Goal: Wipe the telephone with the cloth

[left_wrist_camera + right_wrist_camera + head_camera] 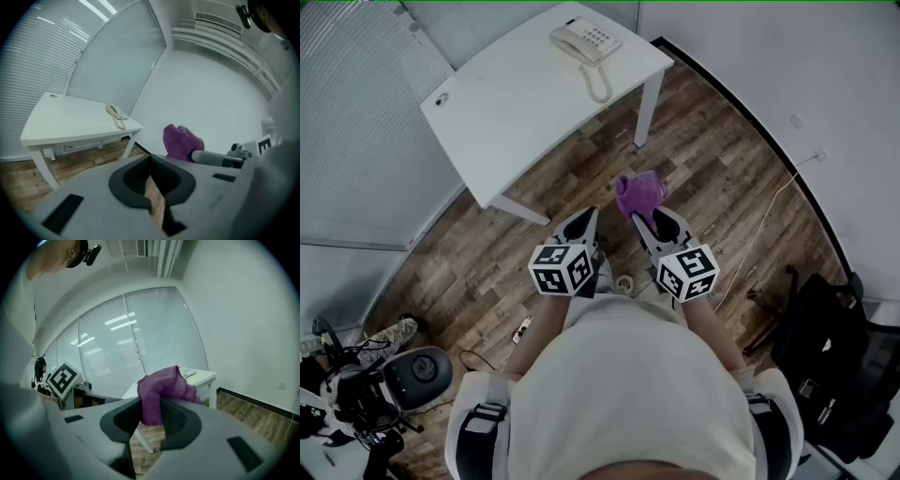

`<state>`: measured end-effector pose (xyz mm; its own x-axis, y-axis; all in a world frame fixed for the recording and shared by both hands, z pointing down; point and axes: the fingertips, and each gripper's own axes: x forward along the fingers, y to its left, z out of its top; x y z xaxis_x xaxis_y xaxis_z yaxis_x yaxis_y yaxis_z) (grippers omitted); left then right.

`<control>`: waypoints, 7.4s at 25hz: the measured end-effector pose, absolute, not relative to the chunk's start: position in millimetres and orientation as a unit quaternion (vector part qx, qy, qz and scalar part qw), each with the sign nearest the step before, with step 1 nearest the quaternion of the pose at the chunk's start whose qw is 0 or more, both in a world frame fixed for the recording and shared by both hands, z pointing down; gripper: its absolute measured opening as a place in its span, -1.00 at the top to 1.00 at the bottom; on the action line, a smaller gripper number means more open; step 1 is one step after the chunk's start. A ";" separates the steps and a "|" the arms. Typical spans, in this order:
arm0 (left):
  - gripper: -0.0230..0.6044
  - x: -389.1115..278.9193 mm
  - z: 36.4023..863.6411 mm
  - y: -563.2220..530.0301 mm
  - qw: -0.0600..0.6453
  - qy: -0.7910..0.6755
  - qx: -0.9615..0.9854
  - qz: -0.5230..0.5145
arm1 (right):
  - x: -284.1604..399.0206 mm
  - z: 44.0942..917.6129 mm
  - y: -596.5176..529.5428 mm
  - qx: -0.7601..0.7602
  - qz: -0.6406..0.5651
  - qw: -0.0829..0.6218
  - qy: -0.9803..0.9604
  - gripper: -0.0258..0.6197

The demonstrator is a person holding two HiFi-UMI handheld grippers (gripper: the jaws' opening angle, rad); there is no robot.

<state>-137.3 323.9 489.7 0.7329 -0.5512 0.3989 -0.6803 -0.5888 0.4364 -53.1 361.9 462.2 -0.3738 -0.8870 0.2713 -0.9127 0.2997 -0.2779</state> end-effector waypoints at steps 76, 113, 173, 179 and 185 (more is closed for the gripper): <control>0.86 -106.3 479.9 -25.1 0.314 -0.347 0.880 0.078 | -19.4 440.1 20.4 0.557 0.187 0.029 -0.809 0.53; 0.86 -56.5 498.7 -171.7 0.339 -0.450 0.822 0.085 | 1.1 418.1 -239.3 0.413 0.118 0.080 -0.900 0.53; 0.86 -70.9 511.9 -189.7 0.335 -0.547 0.764 0.069 | -9.0 532.2 -246.5 0.312 0.139 0.181 -0.922 0.53; 0.86 -66.8 513.3 -189.9 0.336 -0.542 0.767 0.070 | 1.9 541.1 -229.5 0.315 0.150 0.188 -0.918 0.53; 0.86 -62.1 515.7 -192.4 0.337 -0.543 0.766 0.069 | 14.7 552.8 -211.9 0.321 0.164 0.198 -0.912 0.53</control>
